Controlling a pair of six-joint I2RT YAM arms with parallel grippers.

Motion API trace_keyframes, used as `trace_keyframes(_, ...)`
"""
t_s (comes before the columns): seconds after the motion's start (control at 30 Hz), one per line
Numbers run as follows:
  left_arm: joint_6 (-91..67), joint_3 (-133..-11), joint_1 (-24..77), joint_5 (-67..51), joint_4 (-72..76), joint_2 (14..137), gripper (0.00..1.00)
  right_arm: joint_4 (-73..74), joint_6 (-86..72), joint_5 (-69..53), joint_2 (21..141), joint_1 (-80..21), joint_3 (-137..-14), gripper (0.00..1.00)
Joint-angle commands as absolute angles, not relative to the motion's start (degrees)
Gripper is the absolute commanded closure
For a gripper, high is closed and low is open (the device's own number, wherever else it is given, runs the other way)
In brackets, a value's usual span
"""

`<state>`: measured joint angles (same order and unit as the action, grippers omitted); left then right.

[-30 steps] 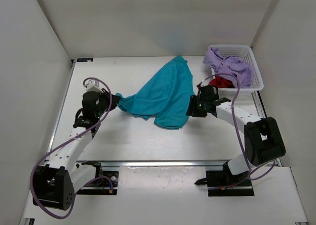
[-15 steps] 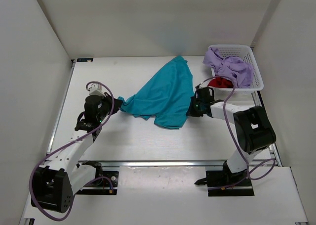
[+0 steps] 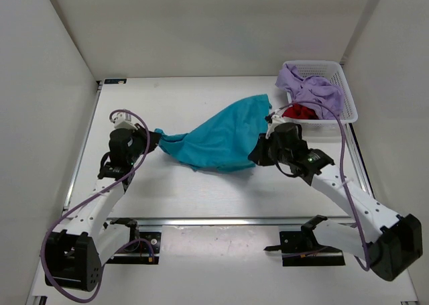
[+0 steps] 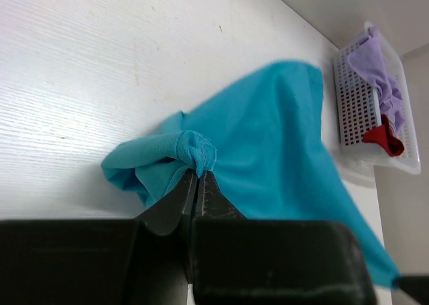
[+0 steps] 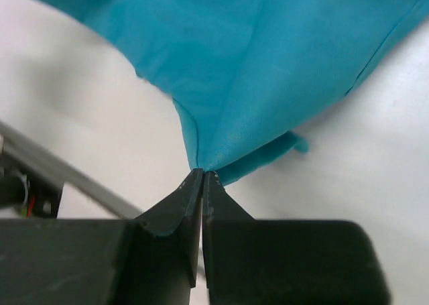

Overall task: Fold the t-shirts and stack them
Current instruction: Flatten out the tshirt

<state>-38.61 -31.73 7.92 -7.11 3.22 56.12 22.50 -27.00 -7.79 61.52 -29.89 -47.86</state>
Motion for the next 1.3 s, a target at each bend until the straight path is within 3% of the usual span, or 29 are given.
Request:
trace_keyframes(0.0, -38.4, -33.9, 6.8, -8.1, 3.9, 54.6, 0.99, 32.1, -27.9, -7.0, 56.9, -32.3, -49.5, 1.00)
trace_keyframes(0.17, -38.9, -33.1, 7.4, -7.5, 4.4, 55.1, 0.99, 23.6, -26.8, -15.1, 59.1, -18.9, -44.5, 0.99)
trace_keyframes(0.27, -38.2, -32.6, 7.8, -6.6, 4.0, 55.4, 0.99, 15.7, -27.3, -16.6, 69.5, -14.9, -43.4, 1.00)
trace_keyframes(0.43, -38.1, -32.7, 8.3, -6.0, 3.0, 54.4, 0.99, 9.0, -27.7, -15.4, 89.1, -12.0, -53.1, 1.00)
trace_keyframes(0.53, -38.0, -31.9, 8.6, -5.9, 2.1, 53.5, 0.99, 9.5, -27.9, -15.5, 92.3, -9.7, -59.0, 0.87)
trace_keyframes(0.6, -37.6, -31.4, 9.3, -5.2, 1.6, 53.2, 0.99, 11.1, -27.0, -13.7, 89.9, -9.4, -59.7, 0.72)
trace_keyframes(0.7, -38.6, -29.3, 10.0, -4.8, 2.4, 52.0, 1.00, 12.2, -26.3, -8.8, 81.8, -11.2, -56.0, 0.59)
trace_keyframes(0.87, -39.2, -27.1, 11.6, -4.9, 3.2, 51.7, 1.00, 11.7, -31.7, -7.3, 66.3, -19.1, -36.3, 0.67)
trace_keyframes(1.0, -39.5, -27.5, 12.4, -4.6, 2.6, 50.9, 1.00, 11.0, -35.8, -8.4, 60.4, -21.2, -25.3, 0.71)
trace_keyframes(1.27, -39.6, -25.7, 12.1, -4.4, 2.1, 47.4, 0.99, 4.8, -42.4, -12.6, 60.7, -21.1, -18.1, 0.64)
